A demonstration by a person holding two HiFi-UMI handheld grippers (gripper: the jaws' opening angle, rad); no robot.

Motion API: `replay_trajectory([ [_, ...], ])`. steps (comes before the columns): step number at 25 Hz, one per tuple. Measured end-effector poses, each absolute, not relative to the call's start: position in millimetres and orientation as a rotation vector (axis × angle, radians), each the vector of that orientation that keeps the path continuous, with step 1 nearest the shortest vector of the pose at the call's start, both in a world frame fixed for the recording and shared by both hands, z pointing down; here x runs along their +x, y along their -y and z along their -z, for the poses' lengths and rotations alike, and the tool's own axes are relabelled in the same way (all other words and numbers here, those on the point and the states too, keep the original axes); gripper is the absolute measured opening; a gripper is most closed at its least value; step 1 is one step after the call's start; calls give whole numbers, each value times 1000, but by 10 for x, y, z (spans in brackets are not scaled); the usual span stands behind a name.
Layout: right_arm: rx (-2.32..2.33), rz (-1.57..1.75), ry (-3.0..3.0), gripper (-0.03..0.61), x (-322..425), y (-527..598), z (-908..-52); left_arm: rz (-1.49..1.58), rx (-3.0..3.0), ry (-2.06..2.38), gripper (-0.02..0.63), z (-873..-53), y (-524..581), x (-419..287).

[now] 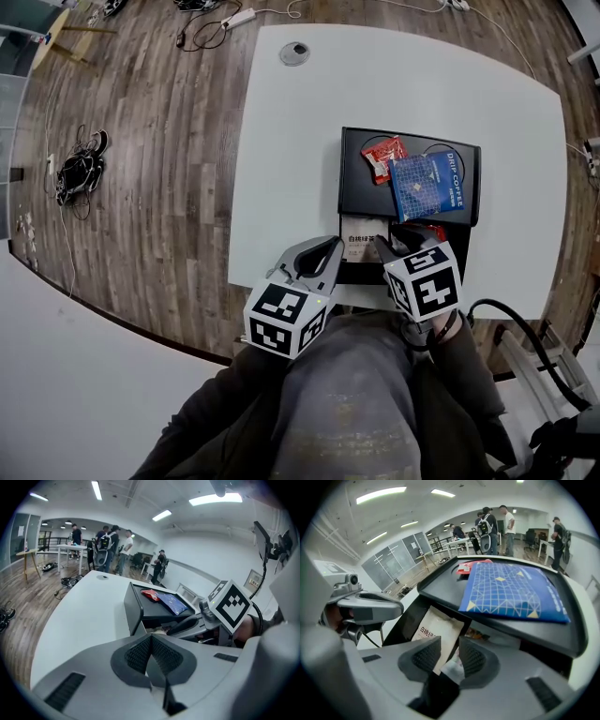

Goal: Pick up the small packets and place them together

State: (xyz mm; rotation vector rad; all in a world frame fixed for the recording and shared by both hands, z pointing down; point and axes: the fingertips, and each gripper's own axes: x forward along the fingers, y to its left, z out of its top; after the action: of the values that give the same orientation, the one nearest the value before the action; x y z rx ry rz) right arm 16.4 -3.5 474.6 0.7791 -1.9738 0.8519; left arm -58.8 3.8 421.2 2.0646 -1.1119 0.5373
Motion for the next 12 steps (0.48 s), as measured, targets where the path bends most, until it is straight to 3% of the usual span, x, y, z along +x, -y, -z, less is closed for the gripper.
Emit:
replay_trajectory([
  [12,762,-1006,2008,120,63,60,-4733,-500,2059,1099,-8,-4221,-37,-621],
])
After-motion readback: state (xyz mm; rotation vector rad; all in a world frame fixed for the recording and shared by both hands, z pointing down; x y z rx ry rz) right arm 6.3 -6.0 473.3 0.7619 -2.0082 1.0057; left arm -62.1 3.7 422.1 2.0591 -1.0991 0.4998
